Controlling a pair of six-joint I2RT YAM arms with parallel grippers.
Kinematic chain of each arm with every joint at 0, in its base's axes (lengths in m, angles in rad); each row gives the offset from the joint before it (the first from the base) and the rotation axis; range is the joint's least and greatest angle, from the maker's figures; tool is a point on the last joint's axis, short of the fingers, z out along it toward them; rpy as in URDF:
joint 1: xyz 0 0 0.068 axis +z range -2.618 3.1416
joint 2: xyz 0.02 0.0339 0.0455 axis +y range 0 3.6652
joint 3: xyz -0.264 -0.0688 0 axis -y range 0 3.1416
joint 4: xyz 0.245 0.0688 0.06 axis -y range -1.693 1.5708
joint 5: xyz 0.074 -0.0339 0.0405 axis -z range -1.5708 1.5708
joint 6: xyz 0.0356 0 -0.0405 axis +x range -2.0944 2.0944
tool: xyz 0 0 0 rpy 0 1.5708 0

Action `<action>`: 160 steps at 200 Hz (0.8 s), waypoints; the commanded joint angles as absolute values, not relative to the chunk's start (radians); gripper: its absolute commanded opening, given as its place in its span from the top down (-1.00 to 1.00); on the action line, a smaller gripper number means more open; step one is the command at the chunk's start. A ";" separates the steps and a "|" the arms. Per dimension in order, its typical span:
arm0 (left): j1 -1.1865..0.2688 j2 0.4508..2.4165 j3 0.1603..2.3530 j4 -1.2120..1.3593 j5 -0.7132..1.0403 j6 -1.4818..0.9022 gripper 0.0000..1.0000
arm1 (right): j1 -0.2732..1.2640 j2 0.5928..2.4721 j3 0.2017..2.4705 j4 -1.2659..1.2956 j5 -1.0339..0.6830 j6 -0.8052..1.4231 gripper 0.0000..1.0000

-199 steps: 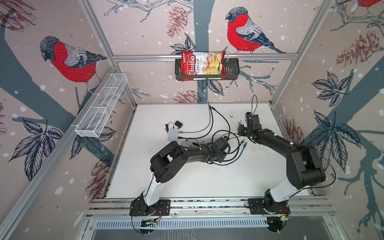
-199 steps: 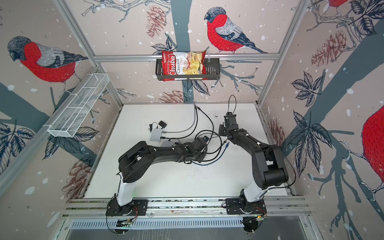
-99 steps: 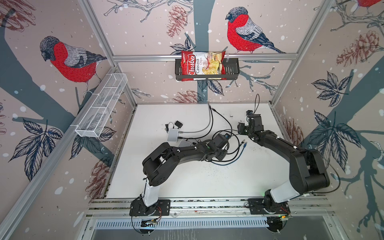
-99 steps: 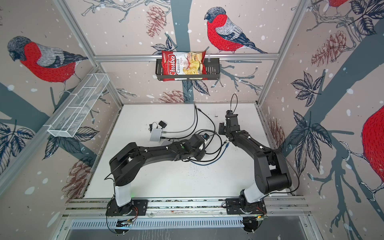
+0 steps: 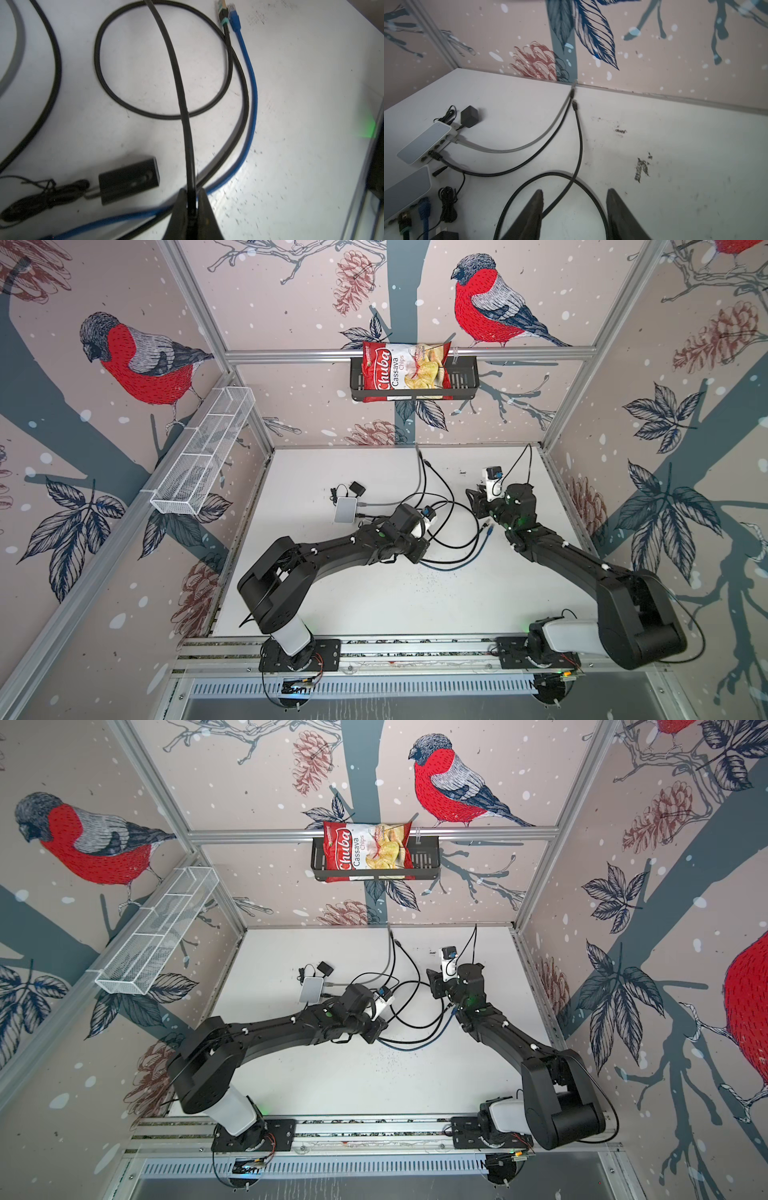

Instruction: Insert the plug into the switch port

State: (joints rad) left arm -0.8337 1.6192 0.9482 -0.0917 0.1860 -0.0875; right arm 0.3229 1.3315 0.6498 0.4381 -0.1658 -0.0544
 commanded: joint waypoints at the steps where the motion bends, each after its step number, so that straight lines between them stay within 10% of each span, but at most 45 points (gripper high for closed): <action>1: -0.817 1.567 0.904 -0.101 0.219 -0.041 0.99 | 0.368 1.310 0.632 0.482 -0.205 -0.275 -0.02; 56: -0.700 1.463 0.832 -0.091 0.356 0.029 0.98 | 0.590 1.202 0.415 0.575 -0.257 -0.837 -0.07; 160: -0.647 1.460 0.866 -0.133 0.513 0.172 0.97 | 0.737 1.300 0.562 0.349 -0.339 -0.993 0.05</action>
